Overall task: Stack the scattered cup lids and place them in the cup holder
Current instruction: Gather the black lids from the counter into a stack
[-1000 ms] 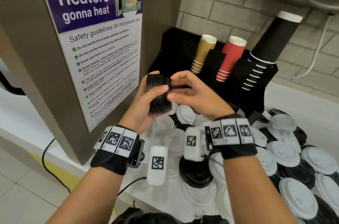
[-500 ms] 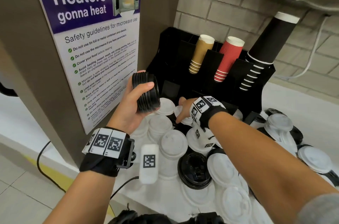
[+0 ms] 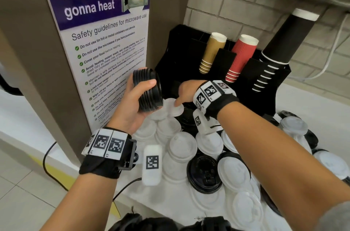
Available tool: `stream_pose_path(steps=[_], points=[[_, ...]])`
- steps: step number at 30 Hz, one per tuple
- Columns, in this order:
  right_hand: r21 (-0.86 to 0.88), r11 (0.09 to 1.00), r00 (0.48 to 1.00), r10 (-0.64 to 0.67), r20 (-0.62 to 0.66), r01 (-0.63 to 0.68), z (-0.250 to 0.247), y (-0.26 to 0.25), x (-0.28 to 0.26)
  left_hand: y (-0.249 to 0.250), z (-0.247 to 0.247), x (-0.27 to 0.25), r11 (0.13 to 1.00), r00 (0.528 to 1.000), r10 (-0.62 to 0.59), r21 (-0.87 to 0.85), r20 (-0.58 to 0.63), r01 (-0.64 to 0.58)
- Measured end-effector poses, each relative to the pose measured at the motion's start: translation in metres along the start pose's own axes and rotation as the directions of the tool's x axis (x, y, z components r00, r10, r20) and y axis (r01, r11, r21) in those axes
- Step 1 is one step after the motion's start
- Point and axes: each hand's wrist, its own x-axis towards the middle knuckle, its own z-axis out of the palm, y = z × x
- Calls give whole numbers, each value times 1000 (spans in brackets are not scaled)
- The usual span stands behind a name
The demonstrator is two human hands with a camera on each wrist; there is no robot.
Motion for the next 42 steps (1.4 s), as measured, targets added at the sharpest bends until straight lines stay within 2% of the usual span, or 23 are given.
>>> stream_pose_path(steps=[2, 5, 10, 17, 22, 27, 32, 36, 39, 40, 41, 42], points=[[-143, 989, 998, 52, 45, -45, 18, 7, 13, -1, -2, 0, 1000, 1000, -6, -4, 9, 6], [-236, 969, 991, 95, 93, -70, 44, 17, 29, -2, -4, -1, 1000, 1000, -16, -2, 26, 16], [-205, 977, 986, 90, 140, -60, 56, 15, 47, -4, -5, -1, 1000, 1000, -20, 0, 22, 20], [-211, 974, 987, 111, 119, -84, 58, 11, 52, -3, -4, 0, 999, 999, -30, 11, 25, 30], [-253, 966, 995, 65, 76, -43, 39, 3, 38, -3, -3, -1, 1000, 1000, -29, -1, 11, 29], [-242, 969, 984, 12, -177, -56, 36, 8, 20, -7, 1, -1, 999, 999, -37, 22, 3, 37], [-273, 955, 969, 52, -243, -120, 28, 5, 3, -8, 4, -1, 999, 999, -37, 13, 5, 37], [-175, 978, 975, 73, -210, -111, 7, 8, -22, -11, 6, -1, 999, 999, -49, 17, 4, 48], [115, 993, 969, 56, -239, -29, -12, 23, -47, -14, 8, -2, 998, 997, -68, -3, 21, 68], [273, 962, 963, 50, -265, 26, -15, 29, -56, -15, 10, -2, 997, 997, -75, -8, 28, 75], [448, 888, 955, 39, -293, 101, -15, 35, -65, -16, 11, -3, 996, 996, -82, -12, 36, 83], [618, 764, 949, 22, -315, 187, -12, 37, -74, -18, 13, -4, 996, 995, -90, -16, 45, 90]])
